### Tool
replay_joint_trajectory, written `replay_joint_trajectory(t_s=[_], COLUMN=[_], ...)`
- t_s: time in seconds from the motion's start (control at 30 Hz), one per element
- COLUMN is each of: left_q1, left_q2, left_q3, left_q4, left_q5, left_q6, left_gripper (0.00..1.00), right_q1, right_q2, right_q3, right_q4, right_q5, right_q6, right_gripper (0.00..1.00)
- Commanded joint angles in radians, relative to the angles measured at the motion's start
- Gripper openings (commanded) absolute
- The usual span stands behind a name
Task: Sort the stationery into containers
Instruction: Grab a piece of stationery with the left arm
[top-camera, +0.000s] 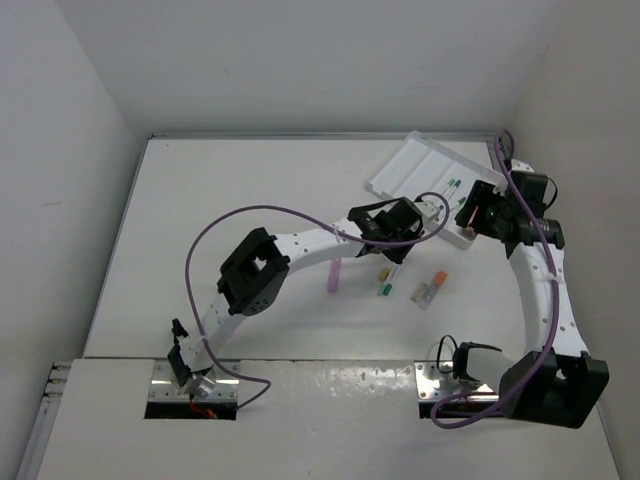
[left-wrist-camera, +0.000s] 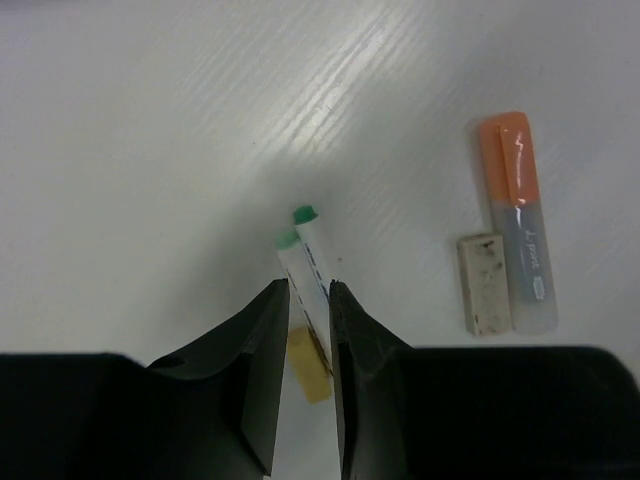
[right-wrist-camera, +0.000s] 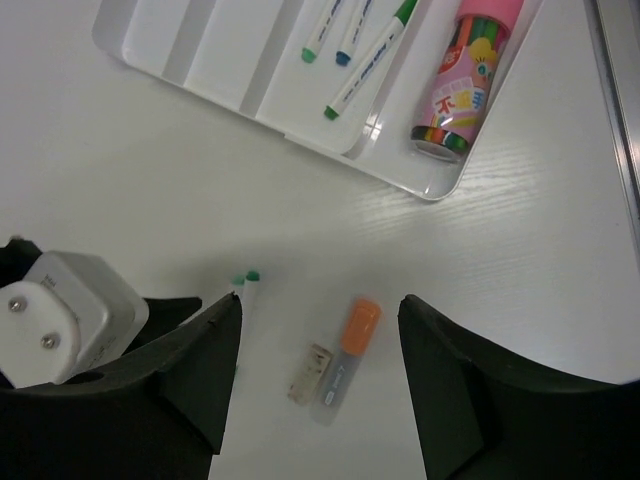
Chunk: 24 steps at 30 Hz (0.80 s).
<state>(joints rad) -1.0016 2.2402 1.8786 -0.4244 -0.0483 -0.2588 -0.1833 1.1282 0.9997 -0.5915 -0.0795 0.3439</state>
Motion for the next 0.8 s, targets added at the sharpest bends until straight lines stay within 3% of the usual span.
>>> replay_joint_trajectory(t_s=[0.0,0.77], left_q1=[-0.014,0.024], left_q2=[0.039,0.124], left_q3=[0.076,0.091], left_q4=[-0.034,-0.040], left_q5=[-0.051,-0.035], left_q6=[0.029,0.032], left_gripper=[0.30,0.35], right_q1=[-0.019,-0.048], right_q2=[-0.024,-0.001], right_q3=[-0.016,-0.016], right_q4=[0.058,0.053], right_q5=[-0.008,-0.049], right_q6=[0.004,0.017], right_gripper=[0.63,0.63])
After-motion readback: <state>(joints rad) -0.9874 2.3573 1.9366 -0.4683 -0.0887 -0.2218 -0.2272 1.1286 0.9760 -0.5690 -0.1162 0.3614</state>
